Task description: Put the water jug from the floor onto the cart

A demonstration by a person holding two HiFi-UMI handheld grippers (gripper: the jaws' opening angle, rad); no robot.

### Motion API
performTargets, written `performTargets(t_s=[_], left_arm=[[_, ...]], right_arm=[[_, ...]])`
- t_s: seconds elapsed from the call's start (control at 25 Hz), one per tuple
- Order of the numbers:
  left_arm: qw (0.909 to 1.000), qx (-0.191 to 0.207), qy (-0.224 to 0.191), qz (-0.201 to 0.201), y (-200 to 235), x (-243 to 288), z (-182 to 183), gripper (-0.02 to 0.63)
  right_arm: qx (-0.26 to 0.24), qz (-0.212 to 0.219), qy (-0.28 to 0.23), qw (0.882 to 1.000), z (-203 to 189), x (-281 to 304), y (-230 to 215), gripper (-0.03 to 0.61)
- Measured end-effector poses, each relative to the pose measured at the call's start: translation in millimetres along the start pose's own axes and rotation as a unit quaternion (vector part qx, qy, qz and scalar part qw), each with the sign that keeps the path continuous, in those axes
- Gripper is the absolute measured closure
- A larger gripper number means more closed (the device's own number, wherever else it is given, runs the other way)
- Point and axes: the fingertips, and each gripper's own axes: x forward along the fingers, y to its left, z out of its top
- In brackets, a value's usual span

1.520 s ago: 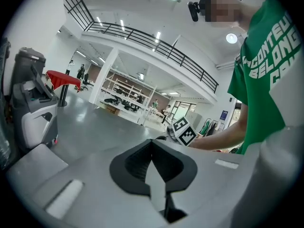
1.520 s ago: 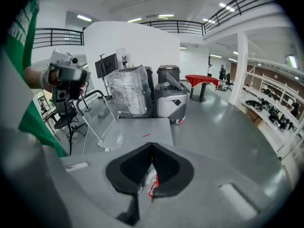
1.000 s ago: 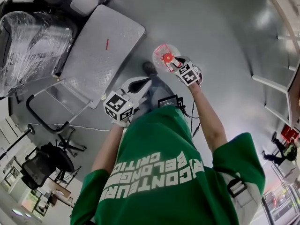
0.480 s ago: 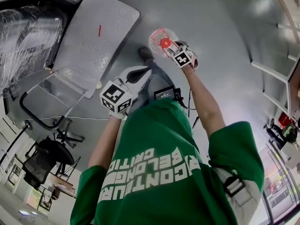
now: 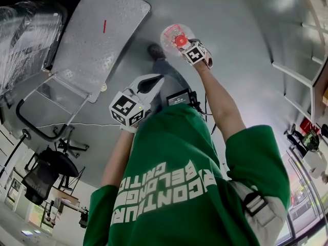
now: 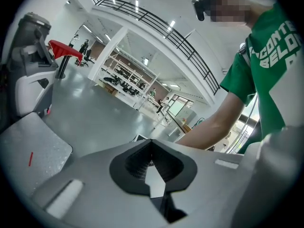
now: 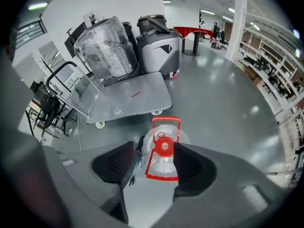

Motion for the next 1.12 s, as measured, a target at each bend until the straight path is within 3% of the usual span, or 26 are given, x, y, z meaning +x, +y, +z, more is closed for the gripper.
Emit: performTargets(t_s=[0.16,0.56,0.76,1.12], left_arm=[[0.9999,-0.013,0.005,0.000,1.3,0.2,-5.9,0.603],[0.9995,-0.030,0.007,-0.006,8.7,5.3,-6.3,0.603],[0.9993,-0.036,0.010,-0.007,12.2,10.0,-6.6,0.603],[0.9987,-0.050,0.014,0.000,28.3,16.5,-5.5,0.603]], right_arm=[[0.037,-0.006,0.027,0.999,-12.5,11.6,-3.4,0.334],[0.043,-0.007,0.040,0.998,-17.3,43.7,0.4,0.330],[0.064,-0.010,0.083,0.994,-37.4,48.6,-2.7,0.304],[0.053,-0.014,0.036,0.998,-16.8,69.6,-12.6,0.225]])
